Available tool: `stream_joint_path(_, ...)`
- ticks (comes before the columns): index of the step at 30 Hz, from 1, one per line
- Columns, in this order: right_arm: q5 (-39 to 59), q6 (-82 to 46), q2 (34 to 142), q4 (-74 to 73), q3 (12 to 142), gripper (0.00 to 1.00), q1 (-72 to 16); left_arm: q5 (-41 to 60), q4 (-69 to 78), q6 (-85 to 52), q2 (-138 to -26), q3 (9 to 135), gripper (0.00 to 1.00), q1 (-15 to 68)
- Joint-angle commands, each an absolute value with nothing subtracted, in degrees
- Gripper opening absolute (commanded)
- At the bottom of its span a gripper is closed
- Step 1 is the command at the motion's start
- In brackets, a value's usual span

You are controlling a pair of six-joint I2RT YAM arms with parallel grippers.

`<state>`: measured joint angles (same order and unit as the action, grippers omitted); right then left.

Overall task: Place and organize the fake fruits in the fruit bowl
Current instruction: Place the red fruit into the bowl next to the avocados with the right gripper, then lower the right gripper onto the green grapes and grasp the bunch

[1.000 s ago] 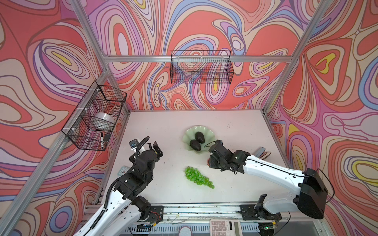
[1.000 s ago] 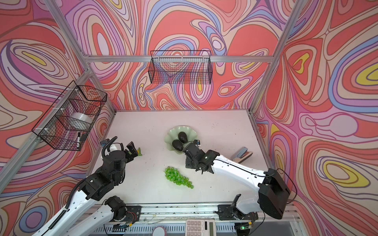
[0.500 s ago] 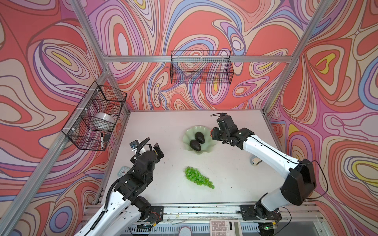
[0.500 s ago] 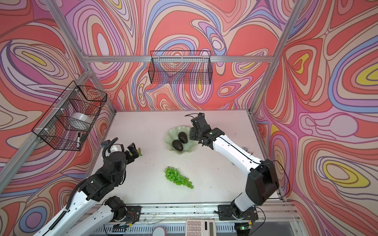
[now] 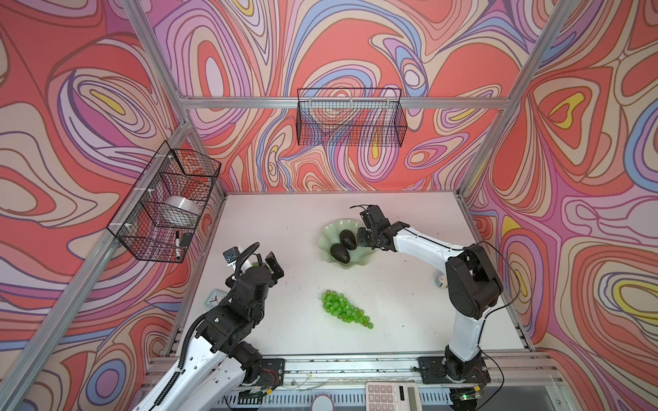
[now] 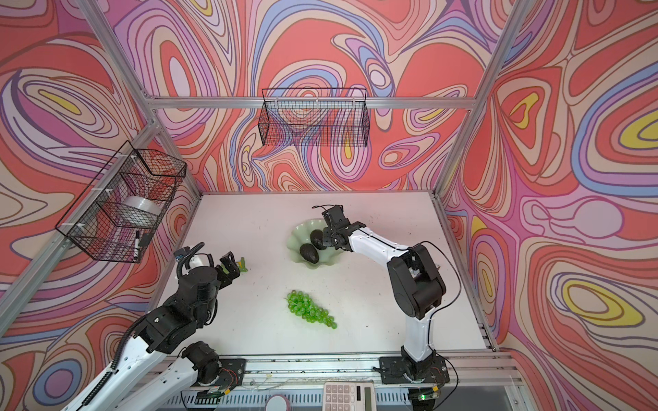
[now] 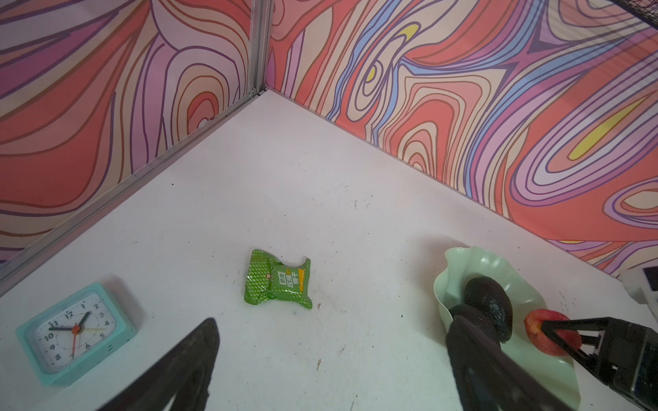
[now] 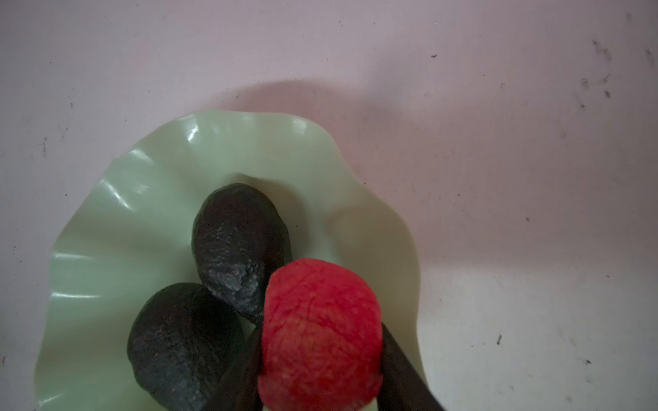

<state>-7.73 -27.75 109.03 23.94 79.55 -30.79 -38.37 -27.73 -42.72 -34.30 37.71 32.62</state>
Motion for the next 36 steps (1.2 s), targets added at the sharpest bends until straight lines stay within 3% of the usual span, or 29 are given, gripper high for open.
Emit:
stream_joint_path(1,-7.29,-28.30,110.43,22.06,79.49,0.33,-30.61,-38.41,-29.86,-43.95,-34.94,37.36,1.00,32.28)
stream_joint_path(14,-8.63,-28.00,108.62,22.21,78.92,0.62,-30.59,-37.47,-29.49,-44.57,-35.51,37.09,1.00,32.33)
stream_joint_path(21,-8.56,-25.06,102.33,23.51,77.71,0.68,-30.59,-37.76,-28.82,-43.97,-35.51,36.91,1.00,32.26)
stream_joint_path(26,-1.56,-20.59,91.35,17.93,65.92,0.71,-33.36,-39.34,-27.58,-42.80,-35.60,36.52,1.00,32.26)
stream_joint_path(31,3.18,-14.18,78.44,3.98,48.53,0.79,-43.15,-42.16,-25.80,-40.66,-36.17,36.82,1.00,32.17)
stream_joint_path(36,5.52,-12.13,77.58,-2.05,42.30,0.84,-49.50,-42.20,-24.26,-39.72,-36.48,37.22,1.00,31.99)
